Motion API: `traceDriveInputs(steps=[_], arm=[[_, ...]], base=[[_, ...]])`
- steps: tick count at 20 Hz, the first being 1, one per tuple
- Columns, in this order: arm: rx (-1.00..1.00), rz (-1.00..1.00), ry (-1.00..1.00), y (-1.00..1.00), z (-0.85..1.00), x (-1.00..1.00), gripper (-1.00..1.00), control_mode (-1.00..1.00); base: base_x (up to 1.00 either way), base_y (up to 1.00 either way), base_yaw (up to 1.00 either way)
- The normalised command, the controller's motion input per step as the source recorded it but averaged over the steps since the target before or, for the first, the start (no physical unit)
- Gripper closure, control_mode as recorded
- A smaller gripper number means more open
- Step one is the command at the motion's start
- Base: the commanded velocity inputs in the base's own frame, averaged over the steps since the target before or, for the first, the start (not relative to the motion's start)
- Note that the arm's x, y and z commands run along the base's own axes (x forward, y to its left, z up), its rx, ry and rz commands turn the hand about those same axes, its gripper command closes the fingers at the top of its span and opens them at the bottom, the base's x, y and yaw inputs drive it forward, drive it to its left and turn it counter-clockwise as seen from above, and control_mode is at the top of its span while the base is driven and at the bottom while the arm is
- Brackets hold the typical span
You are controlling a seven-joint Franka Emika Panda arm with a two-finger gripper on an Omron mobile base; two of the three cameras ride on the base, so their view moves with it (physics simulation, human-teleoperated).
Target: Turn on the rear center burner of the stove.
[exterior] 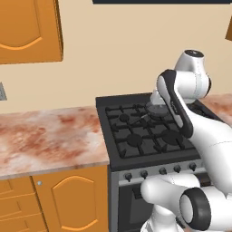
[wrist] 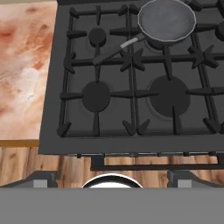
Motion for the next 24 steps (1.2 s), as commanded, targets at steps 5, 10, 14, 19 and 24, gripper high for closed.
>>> traceDriveInputs(steps=[5,10,14,19,24], arm=[[0.02,-0.05,-0.01,-1.00,-0.61,-0.23,-1.00,-1.00],[0.07,0.00,-0.19,-1.00,-0.78,-0.30,-1.00,-1.00],[0.00,0.00,-0.19,-0.97,-0.83,-0.10,-1.00,-1.00],[-0.09,0.04,-0.15,-0.93,-0.52,-0.03,-1.00,-1.00],[0.00,0.07,-0.47,-0.19,-0.18,-0.28,-1.00,-1.00]], base=[[0.00,0.00,0.00],[0.00,0.00,0.00],[0.00,0.00,0.00],[0.00,0.00,0.00],[0.00,0.00,0.00]])
